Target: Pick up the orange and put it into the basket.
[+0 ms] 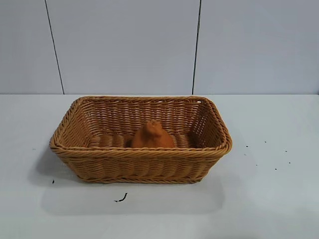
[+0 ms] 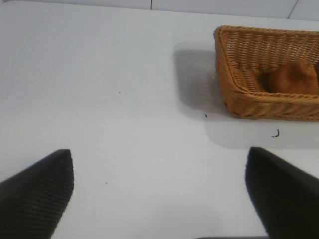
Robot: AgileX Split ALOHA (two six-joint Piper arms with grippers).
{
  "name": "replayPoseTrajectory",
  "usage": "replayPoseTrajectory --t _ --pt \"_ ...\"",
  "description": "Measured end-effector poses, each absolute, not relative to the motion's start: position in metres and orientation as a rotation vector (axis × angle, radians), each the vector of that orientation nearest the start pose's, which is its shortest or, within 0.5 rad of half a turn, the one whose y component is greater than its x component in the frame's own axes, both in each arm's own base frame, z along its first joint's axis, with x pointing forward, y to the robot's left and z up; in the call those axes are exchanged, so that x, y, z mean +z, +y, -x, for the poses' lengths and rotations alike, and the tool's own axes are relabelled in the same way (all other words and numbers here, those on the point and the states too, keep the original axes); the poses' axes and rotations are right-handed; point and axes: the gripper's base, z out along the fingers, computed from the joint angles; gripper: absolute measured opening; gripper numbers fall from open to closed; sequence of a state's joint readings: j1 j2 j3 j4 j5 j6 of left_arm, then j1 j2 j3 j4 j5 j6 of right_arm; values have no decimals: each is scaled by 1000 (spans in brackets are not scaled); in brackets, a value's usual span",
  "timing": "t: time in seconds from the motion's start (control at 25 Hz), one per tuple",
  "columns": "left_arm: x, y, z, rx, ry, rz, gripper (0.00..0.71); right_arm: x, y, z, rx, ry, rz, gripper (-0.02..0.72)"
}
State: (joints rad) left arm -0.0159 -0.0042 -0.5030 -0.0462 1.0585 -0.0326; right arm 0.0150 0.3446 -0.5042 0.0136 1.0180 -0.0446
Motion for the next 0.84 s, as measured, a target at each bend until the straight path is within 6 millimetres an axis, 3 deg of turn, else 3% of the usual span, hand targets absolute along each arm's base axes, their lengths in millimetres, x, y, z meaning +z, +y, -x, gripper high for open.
replayPoseTrajectory --t 0.2,0.4,0.84 --pt "278 -4 6 -86 2035 15 672 281 1 -18 -3 2132 66 696" --pt "278 -4 6 -86 2035 15 672 282 1 1 -5 2015 64 696" --pt "278 -4 6 -86 2035 15 672 282 1 4 -5 1994 63 696"
